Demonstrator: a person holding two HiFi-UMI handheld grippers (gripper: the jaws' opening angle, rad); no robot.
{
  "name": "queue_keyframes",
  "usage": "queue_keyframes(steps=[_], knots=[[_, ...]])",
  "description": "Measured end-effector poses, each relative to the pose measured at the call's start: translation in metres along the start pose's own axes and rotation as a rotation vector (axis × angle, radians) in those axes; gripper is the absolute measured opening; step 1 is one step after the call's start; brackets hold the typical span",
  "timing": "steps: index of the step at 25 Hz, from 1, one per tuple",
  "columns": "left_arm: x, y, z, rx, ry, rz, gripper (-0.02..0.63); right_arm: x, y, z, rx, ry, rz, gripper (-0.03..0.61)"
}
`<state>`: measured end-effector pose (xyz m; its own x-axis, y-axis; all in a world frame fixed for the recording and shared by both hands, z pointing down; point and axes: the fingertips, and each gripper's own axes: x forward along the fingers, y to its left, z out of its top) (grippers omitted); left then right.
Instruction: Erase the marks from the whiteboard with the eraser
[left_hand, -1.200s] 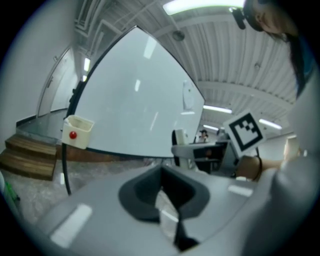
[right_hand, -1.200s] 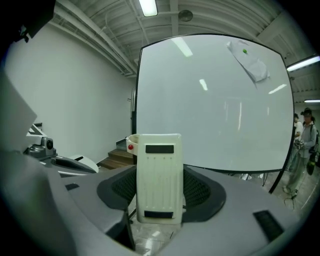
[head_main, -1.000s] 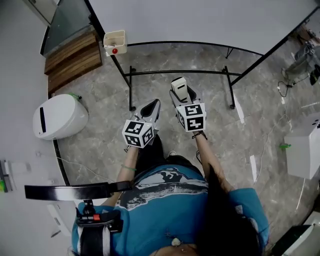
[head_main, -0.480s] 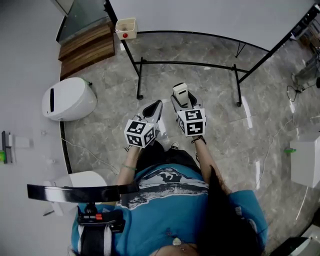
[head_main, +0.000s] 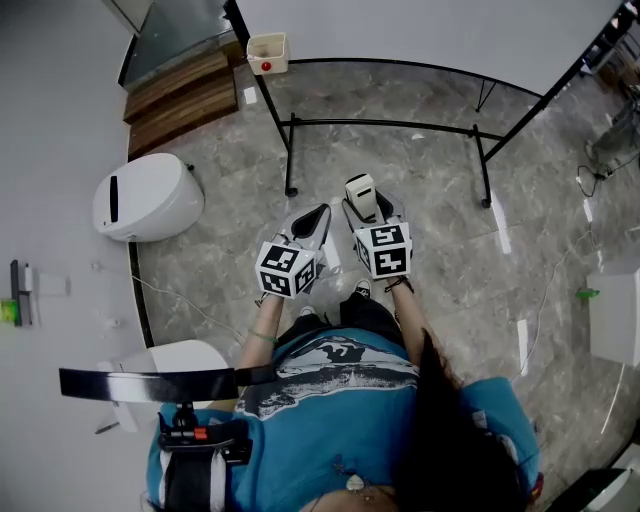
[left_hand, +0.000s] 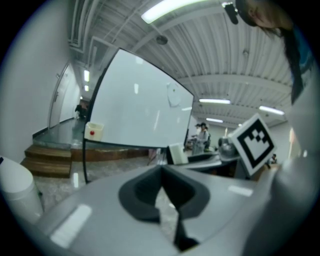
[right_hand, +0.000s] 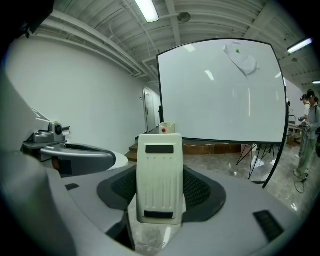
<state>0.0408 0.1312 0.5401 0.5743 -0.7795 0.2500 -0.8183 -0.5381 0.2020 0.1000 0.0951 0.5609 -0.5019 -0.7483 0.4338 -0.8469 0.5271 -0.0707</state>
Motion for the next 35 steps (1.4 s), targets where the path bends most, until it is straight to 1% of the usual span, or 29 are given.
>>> queue_keyframes(steps=[3, 7, 12, 16, 19, 21, 27, 35], knots=[[-0.029, 0.016, -0.004, -0.011, -0.004, 0.007, 0.003, 0.003, 0.033, -0.005, 0.004, 0.013, 0.005, 0.262], [-0.070, 0.033, -0.014, -0.025, 0.000, 0.004, 0.003, 0.000, 0.077, -0.015, 0.049, 0.030, 0.012, 0.262], [-0.113, 0.044, -0.029, -0.045, 0.002, -0.028, 0.003, -0.013, 0.124, -0.025, 0.071, 0.035, -0.009, 0.262], [-0.132, 0.047, -0.042, -0.047, 0.006, -0.060, 0.003, -0.019, 0.153, -0.042, 0.097, 0.042, -0.019, 0.262], [-0.140, 0.044, -0.047, -0.037, 0.012, -0.086, 0.003, -0.025, 0.161, -0.052, 0.116, 0.053, -0.034, 0.262], [-0.143, 0.043, -0.043, -0.029, 0.009, -0.093, 0.003, -0.028, 0.161, -0.052, 0.119, 0.060, -0.042, 0.262], [-0.157, 0.056, -0.033, -0.040, -0.022, -0.085, 0.003, -0.024, 0.171, -0.044, 0.107, 0.062, -0.049, 0.262], [-0.169, 0.068, -0.042, -0.065, -0.034, -0.076, 0.003, -0.016, 0.194, -0.051, 0.079, 0.079, -0.025, 0.262]])
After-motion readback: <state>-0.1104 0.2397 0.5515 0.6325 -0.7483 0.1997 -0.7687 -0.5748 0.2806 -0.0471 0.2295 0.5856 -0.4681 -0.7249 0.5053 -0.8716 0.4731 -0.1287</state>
